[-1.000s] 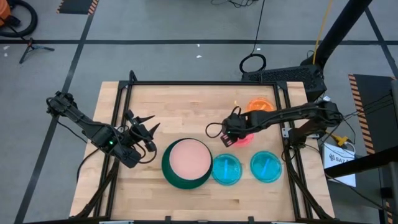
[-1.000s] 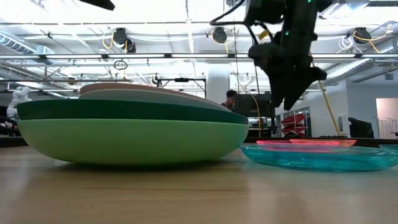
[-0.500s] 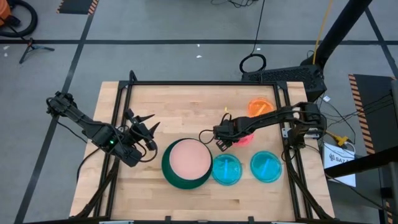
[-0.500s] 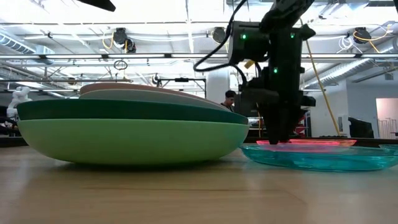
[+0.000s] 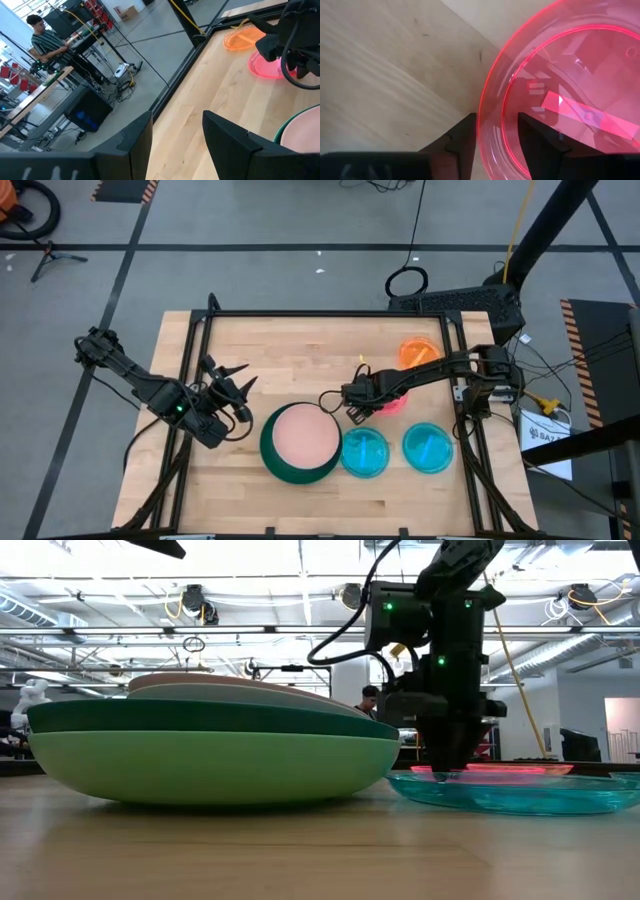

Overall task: Stack plastic plates
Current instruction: Stack the pink plate on the light pink plate

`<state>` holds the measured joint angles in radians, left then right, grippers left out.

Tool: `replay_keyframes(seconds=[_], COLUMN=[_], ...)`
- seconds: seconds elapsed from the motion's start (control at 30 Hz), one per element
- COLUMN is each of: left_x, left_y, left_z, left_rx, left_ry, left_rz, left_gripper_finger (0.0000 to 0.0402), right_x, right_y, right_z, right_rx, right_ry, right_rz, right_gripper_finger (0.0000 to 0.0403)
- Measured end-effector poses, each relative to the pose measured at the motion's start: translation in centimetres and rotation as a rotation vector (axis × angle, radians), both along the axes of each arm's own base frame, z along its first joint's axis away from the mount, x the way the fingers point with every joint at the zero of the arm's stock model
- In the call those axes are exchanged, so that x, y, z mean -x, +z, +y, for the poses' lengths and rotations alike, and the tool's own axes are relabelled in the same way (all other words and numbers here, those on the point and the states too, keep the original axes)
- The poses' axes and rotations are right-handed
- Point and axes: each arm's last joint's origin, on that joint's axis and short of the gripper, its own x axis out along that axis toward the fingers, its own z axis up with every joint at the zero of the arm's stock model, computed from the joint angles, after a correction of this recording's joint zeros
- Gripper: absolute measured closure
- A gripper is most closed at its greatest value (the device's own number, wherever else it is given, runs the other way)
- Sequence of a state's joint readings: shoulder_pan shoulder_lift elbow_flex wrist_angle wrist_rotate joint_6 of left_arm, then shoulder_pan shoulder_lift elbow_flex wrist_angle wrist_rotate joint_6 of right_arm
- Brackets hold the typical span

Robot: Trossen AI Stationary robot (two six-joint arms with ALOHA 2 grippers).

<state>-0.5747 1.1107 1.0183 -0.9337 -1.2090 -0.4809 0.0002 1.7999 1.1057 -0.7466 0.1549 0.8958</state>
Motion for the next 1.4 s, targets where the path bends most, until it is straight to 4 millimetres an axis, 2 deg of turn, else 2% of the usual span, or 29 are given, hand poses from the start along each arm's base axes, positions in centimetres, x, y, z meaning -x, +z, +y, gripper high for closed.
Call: replay_keyframes(seconds=[0.27,0.43,0.57,0.8,0.97,1.13,1.27,1.4], left_x=[0.0,0.0,0.1,0.6,1.1,1.4,1.4,1.4], left_y=[0.0,0.0,0.0,0.1,0.2,0.3,0.3,0.3], left_z=[-0.1,-0.1,-0.3,-1.1,-1.8,-2.3,-2.3,-2.3], left_rx=[-0.003,0.0,0.0,-0.032,-0.058,-0.061,-0.068,-0.066], left_ry=[-0.004,-0.004,-0.014,-0.039,-0.057,-0.083,-0.08,-0.079], left_rz=[0.003,0.0,0.0,-0.028,-0.065,-0.068,-0.075,-0.076], left_gripper_finger=[0.0222,0.0222,0.0222,0.0222,0.0222,0.0222,0.0222,0.0222], right_x=[-0.1,-0.3,-1.2,-3.9,-5.6,-7.0,-7.6,-7.9], right_y=[0.0,0.7,2.6,7.8,11.6,13.8,13.8,12.4], right_z=[0.0,0.0,-0.1,0.7,3.3,8.0,11.7,14.2], right_rx=[0.011,0.014,0.061,0.13,0.169,0.224,0.253,0.274], right_ry=[0.004,0.053,0.103,0.239,0.444,0.696,0.867,0.986], right_rz=[-0.014,0.006,0.009,-0.089,-0.214,-0.415,-0.527,-0.523], right_gripper_finger=[0.0335,0.0372,0.0397,0.0397,0.04,0.0401,0.0402,0.0402])
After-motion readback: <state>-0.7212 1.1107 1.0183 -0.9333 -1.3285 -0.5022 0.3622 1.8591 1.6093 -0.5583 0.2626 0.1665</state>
